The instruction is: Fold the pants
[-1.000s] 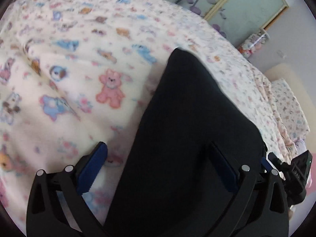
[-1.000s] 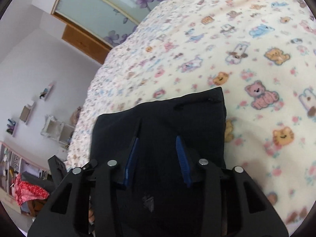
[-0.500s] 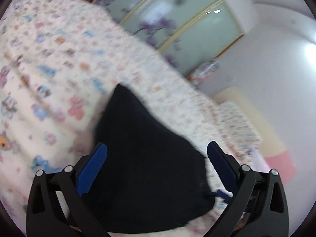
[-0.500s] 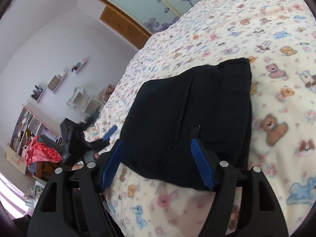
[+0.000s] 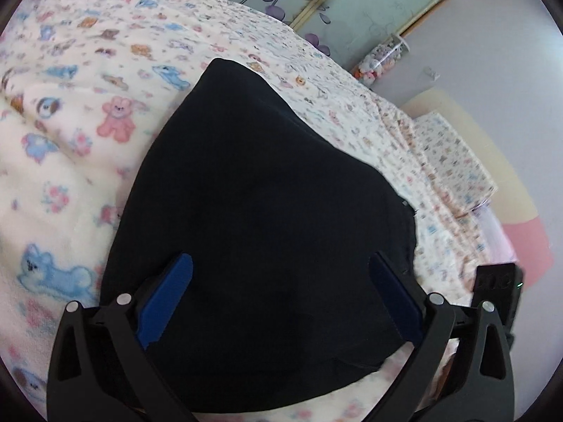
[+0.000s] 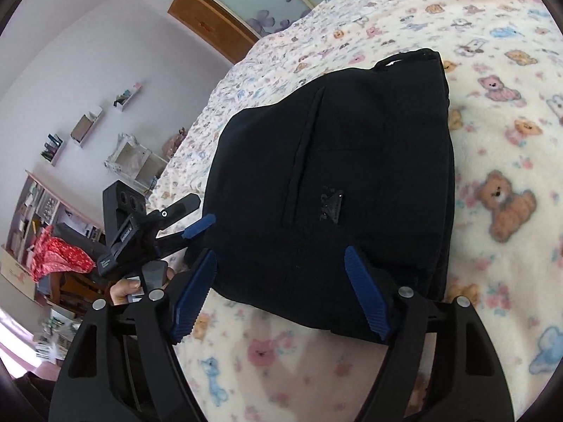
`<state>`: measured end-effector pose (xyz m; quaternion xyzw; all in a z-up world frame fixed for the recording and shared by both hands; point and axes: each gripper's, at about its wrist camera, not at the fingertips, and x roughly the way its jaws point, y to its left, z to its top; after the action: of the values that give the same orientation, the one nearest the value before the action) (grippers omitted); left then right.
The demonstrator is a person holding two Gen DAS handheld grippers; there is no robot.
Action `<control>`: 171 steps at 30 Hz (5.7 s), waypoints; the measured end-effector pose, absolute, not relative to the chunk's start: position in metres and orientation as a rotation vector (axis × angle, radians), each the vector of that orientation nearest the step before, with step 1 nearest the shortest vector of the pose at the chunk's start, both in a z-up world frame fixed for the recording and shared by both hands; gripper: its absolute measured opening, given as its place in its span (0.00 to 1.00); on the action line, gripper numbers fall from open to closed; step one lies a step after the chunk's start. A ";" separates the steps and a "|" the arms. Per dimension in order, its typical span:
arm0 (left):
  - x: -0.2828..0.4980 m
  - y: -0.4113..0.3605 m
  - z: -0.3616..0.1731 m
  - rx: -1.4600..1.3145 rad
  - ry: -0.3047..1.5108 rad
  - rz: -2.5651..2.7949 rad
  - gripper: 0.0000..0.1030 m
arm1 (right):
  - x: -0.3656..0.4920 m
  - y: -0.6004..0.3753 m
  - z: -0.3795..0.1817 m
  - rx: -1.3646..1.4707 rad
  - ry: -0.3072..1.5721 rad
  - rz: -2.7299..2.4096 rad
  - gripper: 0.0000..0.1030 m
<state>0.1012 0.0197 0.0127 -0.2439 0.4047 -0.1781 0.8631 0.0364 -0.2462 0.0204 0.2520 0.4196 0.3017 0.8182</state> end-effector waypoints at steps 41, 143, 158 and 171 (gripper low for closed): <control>0.050 0.058 0.002 -0.592 0.619 -0.428 0.98 | 0.088 -0.291 0.007 0.632 0.894 0.659 0.47; 0.146 0.017 0.093 -0.407 0.619 -0.252 0.98 | 0.141 -0.285 0.057 0.672 0.534 0.565 0.62; 0.152 0.000 0.049 -0.284 0.729 -0.143 0.98 | 0.156 -0.318 -0.011 0.877 0.605 0.591 0.70; 0.021 0.007 0.052 -0.095 0.625 -0.009 0.98 | 0.011 -0.231 0.061 0.227 0.510 0.155 0.99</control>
<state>0.0206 0.0069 0.0518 -0.0466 0.3072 -0.0045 0.9505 0.0113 -0.2309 0.0607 0.1118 0.2513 0.0766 0.9584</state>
